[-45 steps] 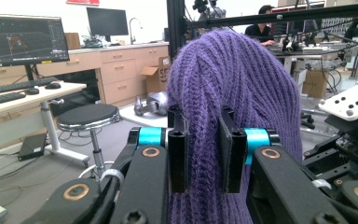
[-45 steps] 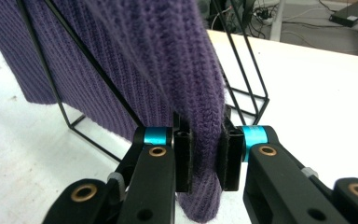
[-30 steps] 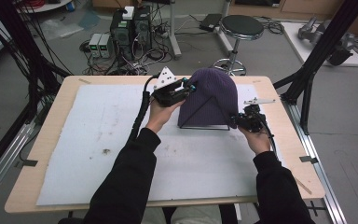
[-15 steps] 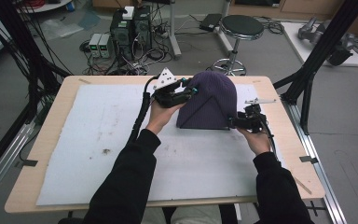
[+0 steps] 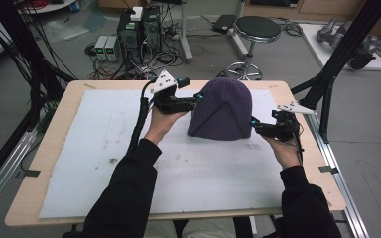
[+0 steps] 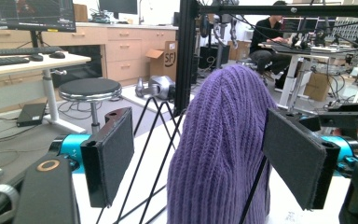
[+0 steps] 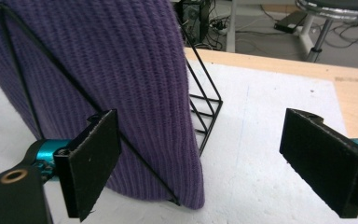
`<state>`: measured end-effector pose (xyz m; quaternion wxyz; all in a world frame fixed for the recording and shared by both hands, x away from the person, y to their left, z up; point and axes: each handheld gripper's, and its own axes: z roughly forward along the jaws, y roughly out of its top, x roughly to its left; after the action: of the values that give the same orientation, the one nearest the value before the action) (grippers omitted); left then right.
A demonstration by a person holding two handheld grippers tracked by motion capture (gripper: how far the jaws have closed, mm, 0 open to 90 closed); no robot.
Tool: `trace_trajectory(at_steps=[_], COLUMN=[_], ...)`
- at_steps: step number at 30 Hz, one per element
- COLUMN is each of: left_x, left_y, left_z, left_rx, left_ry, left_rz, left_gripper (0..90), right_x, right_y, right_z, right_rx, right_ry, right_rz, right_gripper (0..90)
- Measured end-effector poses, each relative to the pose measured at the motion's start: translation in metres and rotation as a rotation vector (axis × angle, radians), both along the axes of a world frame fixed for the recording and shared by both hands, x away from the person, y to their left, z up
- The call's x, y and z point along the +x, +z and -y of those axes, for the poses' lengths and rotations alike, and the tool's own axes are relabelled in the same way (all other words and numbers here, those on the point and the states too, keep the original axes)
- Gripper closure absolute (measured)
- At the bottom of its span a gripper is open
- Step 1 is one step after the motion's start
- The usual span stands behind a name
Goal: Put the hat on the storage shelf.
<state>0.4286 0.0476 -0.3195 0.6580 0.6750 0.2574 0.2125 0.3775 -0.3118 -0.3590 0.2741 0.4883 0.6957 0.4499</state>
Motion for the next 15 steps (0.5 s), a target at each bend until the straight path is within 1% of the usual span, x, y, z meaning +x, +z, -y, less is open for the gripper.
trace_trajectory(at_steps=[2, 4, 7, 8, 9, 11, 13, 15], left_x=[-0.003, -0.008, -0.014, -0.015, -0.017, -0.021, -0.025, -0.030], left_y=[0.002, 0.004, 0.008, 0.008, 0.009, 0.010, 0.011, 0.012], left_z=[-0.004, -0.009, -0.019, -0.021, -0.025, -0.033, -0.041, -0.048], left_rx=[0.017, 0.043, 0.037, 0.036, 0.035, 0.031, 0.028, 0.022], left_ry=[0.009, 0.022, 0.035, 0.036, 0.046, 0.064, 0.081, 0.099], left_rz=[0.009, 0.021, 0.031, 0.033, 0.035, 0.036, 0.040, 0.053], left_gripper=[25.2, 24.6, 24.4, 24.2, 23.5, 22.8, 22.2, 21.3], right_x=[-0.001, -0.004, -0.006, -0.007, -0.007, -0.009, -0.012, -0.016], right_y=[0.001, 0.002, 0.004, 0.004, 0.004, 0.005, 0.007, 0.009], right_z=[0.000, -0.001, -0.001, 0.000, 0.001, 0.003, 0.004, 0.004], right_rx=[-0.007, -0.012, -0.023, -0.024, -0.022, -0.003, -0.001, 0.001], right_ry=[-0.002, -0.021, -0.070, -0.077, -0.081, -0.085, -0.088, -0.095], right_rz=[0.008, 0.025, 0.045, 0.051, 0.050, 0.057, 0.071, 0.098], right_gripper=[11.7, 11.7, 11.8, 11.8, 11.8, 11.7, 11.7, 11.7])
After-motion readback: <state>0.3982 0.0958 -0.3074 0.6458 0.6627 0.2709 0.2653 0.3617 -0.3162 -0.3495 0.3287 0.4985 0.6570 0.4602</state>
